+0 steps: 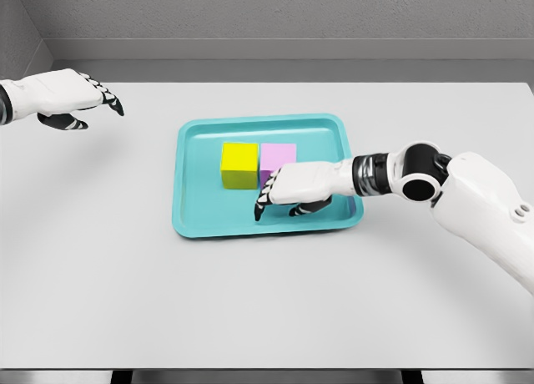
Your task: Push two cubes
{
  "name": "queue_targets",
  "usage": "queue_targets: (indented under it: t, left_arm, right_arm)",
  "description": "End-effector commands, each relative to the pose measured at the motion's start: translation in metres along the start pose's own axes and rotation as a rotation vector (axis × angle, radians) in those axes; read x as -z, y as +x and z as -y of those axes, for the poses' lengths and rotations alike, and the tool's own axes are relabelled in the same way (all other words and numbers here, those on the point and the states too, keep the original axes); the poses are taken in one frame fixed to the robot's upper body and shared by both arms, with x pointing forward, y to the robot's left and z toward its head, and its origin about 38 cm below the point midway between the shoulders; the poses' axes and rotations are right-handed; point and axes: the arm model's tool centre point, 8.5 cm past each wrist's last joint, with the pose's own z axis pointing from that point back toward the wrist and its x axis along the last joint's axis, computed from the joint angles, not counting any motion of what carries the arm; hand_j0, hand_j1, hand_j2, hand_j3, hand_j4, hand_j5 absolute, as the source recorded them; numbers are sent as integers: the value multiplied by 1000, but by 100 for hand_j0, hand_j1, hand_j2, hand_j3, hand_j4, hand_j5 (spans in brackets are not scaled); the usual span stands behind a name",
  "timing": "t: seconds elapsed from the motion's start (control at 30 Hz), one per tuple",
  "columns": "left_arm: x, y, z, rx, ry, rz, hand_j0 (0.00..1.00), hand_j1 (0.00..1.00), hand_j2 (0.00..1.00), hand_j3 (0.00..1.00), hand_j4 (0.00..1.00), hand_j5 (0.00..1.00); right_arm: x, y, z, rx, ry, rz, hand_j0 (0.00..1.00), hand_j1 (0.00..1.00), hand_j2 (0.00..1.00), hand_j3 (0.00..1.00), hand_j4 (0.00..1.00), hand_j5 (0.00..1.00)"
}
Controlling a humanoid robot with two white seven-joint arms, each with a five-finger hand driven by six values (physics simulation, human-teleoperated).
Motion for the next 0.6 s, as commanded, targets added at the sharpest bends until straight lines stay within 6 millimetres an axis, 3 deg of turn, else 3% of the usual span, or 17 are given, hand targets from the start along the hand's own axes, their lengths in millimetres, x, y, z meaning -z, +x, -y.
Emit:
queue_targets:
  t: [0.0,0.1,0.13,0.23,0.33,0.43,0.47,0.57]
  left_arm:
    - [0,0,0,-4,3,-1,71,71,71,71,71,71]
    - [0,0,0,-4,3,-1,71,71,71,71,71,71]
    - [0,0,0,-4,3,-1,71,71,71,71,71,71]
    - [-1,-1,0,-5,1,-3,71,71,71,71,71,71]
    - [0,0,1,-4,0,0,71,71,71,71,71,71]
    - [6,6,0,-5,3,16,71,71,71,71,71,71]
    - [7,7,0,-4,5,18,71,71,71,71,71,71]
    - [8,8,0,-3,3,21,71,71,71,71,71,71]
  right_arm:
    - [1,10,8,-27,-15,24,69,69,69,69,69,69]
    - [1,15,12,-41,-23,37,69,69,69,69,69,69]
    - [-2,26,19,-77,-35,59,69,69,69,69,69,69]
    - [-22,34,28,-118,-53,61,69,69,69,69,69,69]
    - [-76,46,54,-201,-124,26,69,69,69,69,69,69]
    - [-140,33,78,-199,-217,-73,69,69,69,69,69,69]
    - [-152,29,85,-205,-241,-101,69,69,69,69,69,69]
    - [-169,8,74,-165,-218,-175,69,69,69,69,69,69]
